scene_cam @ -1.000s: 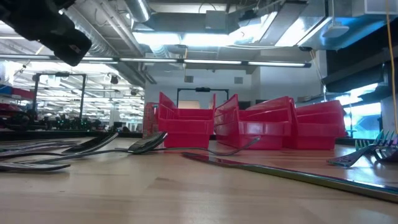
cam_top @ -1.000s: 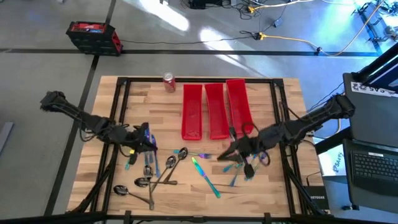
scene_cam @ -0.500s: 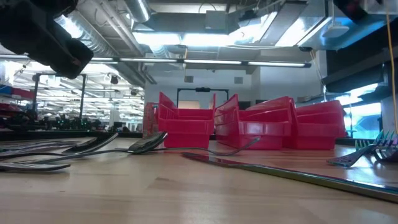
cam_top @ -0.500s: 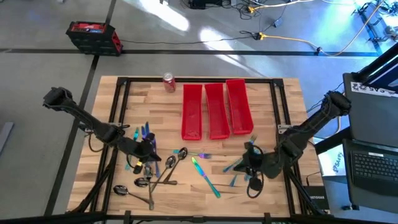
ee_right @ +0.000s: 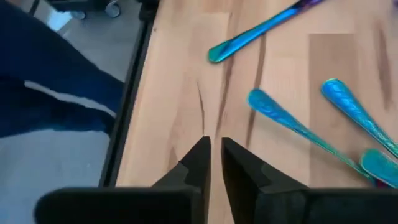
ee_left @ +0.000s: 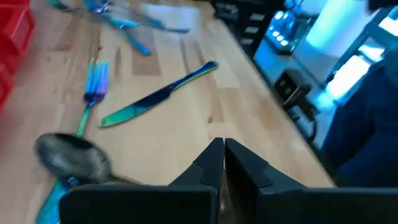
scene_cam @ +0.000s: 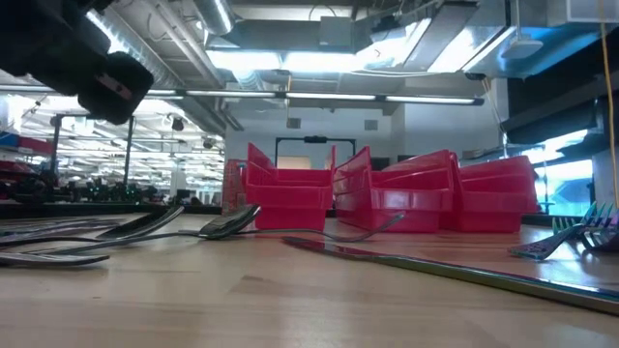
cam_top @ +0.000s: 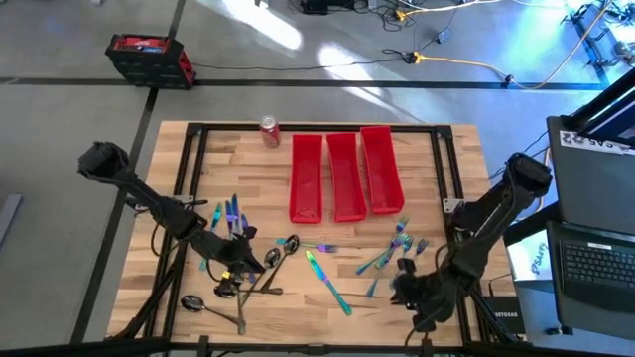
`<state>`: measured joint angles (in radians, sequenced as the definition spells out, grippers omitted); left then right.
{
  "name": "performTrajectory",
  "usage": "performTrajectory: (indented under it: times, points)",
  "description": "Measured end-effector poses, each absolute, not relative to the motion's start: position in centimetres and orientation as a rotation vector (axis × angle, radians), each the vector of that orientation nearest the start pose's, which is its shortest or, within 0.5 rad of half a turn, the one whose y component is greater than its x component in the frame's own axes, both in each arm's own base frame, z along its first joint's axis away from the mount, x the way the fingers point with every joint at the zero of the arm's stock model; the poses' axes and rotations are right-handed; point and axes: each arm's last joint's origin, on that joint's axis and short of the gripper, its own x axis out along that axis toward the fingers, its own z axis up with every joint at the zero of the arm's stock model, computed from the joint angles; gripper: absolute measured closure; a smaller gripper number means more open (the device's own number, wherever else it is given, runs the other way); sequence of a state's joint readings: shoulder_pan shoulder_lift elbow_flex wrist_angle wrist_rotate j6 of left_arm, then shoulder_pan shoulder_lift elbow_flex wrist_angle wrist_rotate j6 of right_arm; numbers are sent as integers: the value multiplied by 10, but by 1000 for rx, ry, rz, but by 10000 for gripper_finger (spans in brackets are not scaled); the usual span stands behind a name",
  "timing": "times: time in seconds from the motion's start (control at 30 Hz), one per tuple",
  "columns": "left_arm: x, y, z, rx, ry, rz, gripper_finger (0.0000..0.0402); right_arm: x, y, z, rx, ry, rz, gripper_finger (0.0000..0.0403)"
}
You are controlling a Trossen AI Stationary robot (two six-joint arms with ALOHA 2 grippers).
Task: Sort silverware
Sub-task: Put the purple fork into the left red bin
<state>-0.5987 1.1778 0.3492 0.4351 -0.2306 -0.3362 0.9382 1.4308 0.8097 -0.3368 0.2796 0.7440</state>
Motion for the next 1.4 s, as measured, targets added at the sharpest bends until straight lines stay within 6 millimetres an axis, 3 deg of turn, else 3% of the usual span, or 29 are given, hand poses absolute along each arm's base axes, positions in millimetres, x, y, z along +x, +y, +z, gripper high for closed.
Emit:
performTrajectory:
  times: [0.23, 0.4, 0.5, 0.8, 1.17, 1.4]
  points:
    - [183, -117, 170, -245, 437, -274, 401, 180, 231, 175, -77, 887, 315, 293]
    - [183, -117, 170, -238, 433, -269, 401, 186, 243, 162, -220, 871, 272, 214]
    - [183, -117, 170, -239, 428, -253, 401, 181, 251, 152, -376, 835, 200, 188]
    - [184, -115, 170, -196, 400, -183, 401, 179, 259, 131, -577, 758, 13, 182]
    - [184, -114, 170, -199, 393, -155, 401, 182, 264, 110, -777, 796, 37, 182]
    - [184, -113, 170, -192, 389, -143, 402, 189, 256, 107, -820, 807, -16, 182]
